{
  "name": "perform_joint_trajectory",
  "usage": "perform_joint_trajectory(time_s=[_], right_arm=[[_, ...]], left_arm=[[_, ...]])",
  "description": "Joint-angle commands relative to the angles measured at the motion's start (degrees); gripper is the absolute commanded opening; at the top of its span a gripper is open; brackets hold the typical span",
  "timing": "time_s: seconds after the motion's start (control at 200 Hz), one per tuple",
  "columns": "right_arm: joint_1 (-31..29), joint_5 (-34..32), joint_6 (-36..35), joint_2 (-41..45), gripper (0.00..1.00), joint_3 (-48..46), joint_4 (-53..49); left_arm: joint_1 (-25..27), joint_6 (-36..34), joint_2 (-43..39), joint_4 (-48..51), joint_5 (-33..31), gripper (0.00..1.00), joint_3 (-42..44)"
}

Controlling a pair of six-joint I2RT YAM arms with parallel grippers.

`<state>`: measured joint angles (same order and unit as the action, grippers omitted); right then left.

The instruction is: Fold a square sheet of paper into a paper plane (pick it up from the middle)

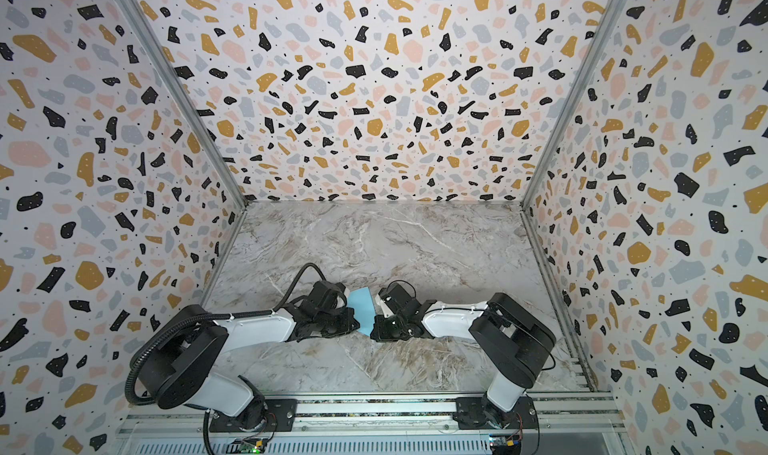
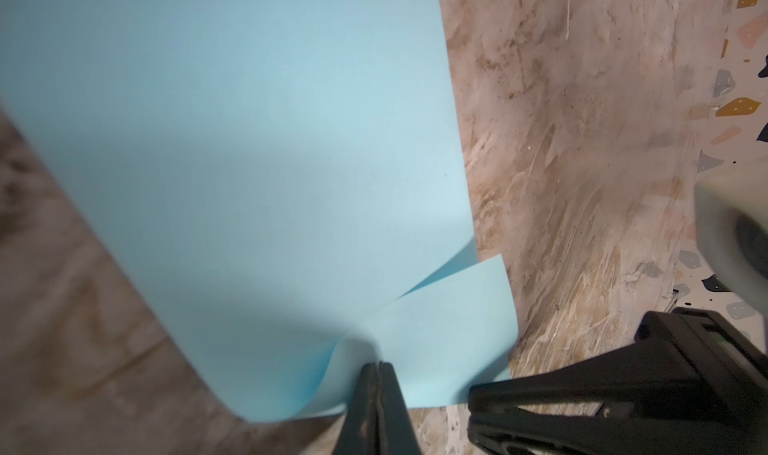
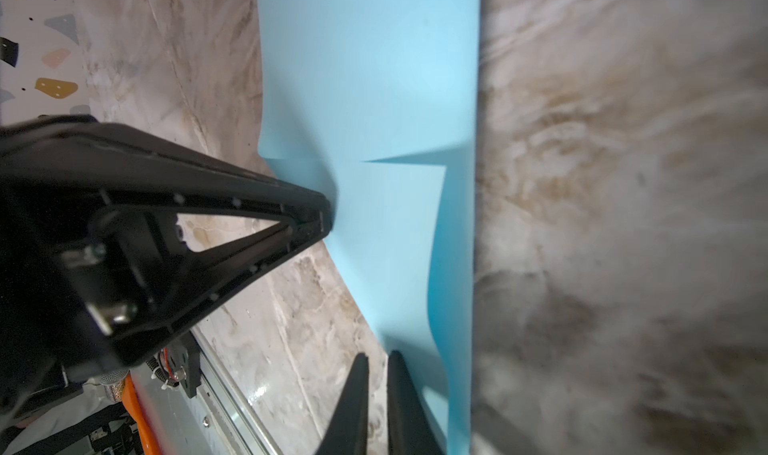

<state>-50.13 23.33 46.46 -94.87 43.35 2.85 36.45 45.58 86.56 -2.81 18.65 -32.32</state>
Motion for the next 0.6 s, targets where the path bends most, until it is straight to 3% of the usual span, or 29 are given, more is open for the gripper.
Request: perform_joint_trajectory(time_s=[0.0,0.596], right_arm=[[0.3,-0.7,0.2,-0.2,0.13,-0.1,-2.9],[0.8,-1.3,-1.5,1.3,0.13,-4.7,-5.8]], left_arm=[[-0.3,-1.3,2.5,7.9,-5.7,0.0,1.0],[-0.3,-1.4,2.4,8.3,-6.3,0.0,1.3]])
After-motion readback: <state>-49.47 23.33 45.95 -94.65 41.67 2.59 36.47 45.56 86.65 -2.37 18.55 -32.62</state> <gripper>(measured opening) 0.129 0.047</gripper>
